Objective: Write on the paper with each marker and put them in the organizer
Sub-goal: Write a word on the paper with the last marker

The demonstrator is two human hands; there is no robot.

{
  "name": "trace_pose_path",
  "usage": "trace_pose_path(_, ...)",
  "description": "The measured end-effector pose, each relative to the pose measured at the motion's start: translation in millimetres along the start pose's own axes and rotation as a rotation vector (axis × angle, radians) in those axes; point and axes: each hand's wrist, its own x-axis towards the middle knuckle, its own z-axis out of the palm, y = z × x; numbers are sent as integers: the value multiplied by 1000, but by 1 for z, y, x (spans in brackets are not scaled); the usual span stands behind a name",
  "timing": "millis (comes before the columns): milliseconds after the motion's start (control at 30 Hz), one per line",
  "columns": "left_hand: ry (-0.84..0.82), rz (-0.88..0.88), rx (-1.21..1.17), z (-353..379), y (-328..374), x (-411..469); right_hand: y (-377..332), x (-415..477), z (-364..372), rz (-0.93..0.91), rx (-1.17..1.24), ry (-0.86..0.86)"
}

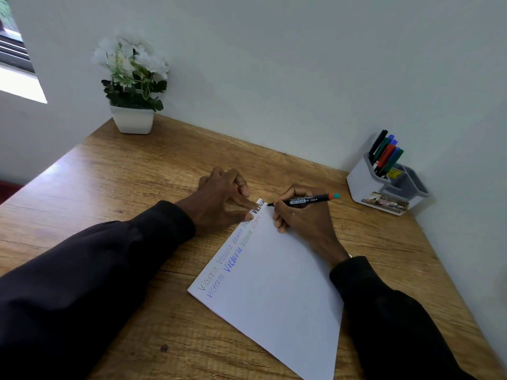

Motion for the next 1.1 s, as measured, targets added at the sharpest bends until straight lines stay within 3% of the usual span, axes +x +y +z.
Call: trace_pose_path(1100, -43, -32, -25, -5, 8, -4, -5, 0, 0, 67, 89, 29)
